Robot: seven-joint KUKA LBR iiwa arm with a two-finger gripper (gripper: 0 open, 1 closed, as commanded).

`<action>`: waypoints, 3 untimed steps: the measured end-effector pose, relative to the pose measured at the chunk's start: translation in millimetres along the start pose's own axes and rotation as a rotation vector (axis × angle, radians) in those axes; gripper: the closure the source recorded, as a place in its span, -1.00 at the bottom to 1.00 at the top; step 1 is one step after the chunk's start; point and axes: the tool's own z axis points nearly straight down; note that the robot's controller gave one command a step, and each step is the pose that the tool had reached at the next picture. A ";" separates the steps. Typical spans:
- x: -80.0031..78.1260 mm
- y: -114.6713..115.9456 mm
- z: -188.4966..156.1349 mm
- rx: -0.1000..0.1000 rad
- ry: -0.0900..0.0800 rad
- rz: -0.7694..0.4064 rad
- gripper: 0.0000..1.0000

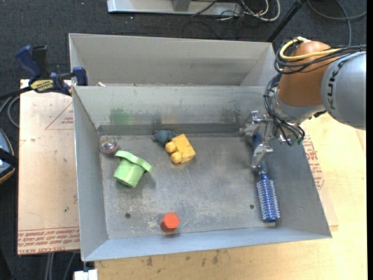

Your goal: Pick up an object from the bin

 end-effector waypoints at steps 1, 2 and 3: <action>10.5 3.5 5.9 -0.021 -0.001 -0.200 -1.00; 60.7 64.2 -121.7 0.004 -0.001 -0.626 -1.00; 77.4 52.5 8.7 -0.002 0.003 -1.191 -1.00</action>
Offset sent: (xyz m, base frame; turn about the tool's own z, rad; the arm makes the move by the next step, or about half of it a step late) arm -0.0254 -0.0203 -0.0177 -0.2642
